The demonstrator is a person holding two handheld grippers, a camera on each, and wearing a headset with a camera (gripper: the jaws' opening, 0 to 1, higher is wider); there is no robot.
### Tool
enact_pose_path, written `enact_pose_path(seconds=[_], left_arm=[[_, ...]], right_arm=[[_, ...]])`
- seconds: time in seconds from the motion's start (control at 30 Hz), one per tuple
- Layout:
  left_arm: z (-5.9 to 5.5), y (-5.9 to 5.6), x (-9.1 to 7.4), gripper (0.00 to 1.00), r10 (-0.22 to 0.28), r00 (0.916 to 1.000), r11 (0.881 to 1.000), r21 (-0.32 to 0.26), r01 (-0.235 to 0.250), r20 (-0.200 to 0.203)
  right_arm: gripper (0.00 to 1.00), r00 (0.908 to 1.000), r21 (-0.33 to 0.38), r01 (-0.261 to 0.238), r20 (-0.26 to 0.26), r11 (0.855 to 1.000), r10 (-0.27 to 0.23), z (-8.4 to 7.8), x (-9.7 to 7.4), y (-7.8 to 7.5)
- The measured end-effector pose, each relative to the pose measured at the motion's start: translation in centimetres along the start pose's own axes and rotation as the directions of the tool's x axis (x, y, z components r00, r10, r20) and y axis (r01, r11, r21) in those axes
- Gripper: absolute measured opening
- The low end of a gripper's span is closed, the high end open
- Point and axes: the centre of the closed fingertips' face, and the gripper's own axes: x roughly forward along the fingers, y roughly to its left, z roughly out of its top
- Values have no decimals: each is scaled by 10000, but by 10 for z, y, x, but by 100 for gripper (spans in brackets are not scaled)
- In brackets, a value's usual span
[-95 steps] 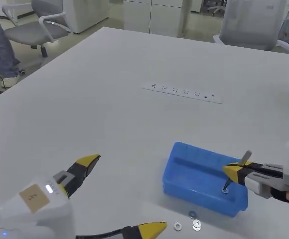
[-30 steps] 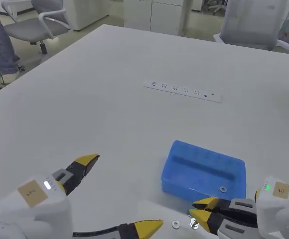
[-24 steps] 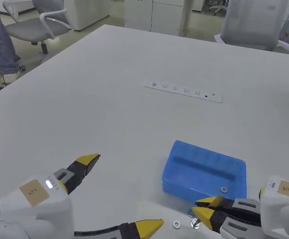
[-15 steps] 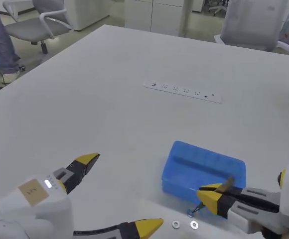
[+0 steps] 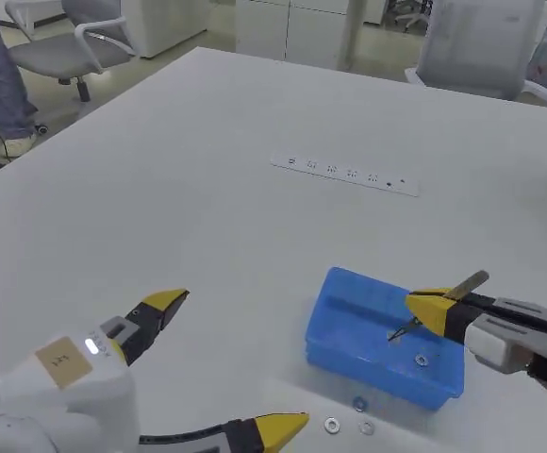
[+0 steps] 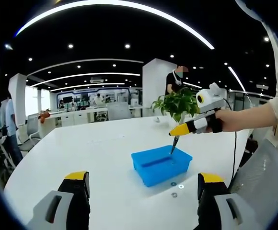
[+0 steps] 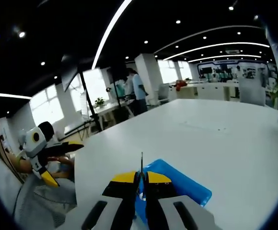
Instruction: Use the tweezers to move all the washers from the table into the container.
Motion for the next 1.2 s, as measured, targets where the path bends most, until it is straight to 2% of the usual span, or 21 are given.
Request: enact_pose_path(seconds=[0.17,0.23,0.27,0.53,0.83,1.07,1.2], left_arm=[[0,1,0,95,32,10000,10000,-36,-32,21],[1,1,0,95,37,10000,10000,-35,-37,23],[0,1,0,95,26,10000,10000,-50,-26,16],[0,0,0,95,-6,10000,10000,-43,6,-15],[-2,0,0,95,-41,9999,10000,-43,40,-105],[-3,-1,1,95,-60,9998,10000,-6,60,-182],[-2,-1,1,95,-74,9999,10000,-22,74,-130]], right_arm=[[3,9974,210,481,-550,9986,-469,-11,8,-20],[3,9934,313,662,-954,9973,-630,-19,11,-28],[3,9926,344,740,-994,9967,-702,-21,13,-31],[3,9815,846,922,-1755,9921,-762,-44,24,-51],[3,9736,755,939,-2152,9927,-758,-52,29,-52],[3,9660,328,874,-2470,9956,-767,-58,31,-51],[3,9658,-61,738,-2487,9973,-730,-60,30,-48]])
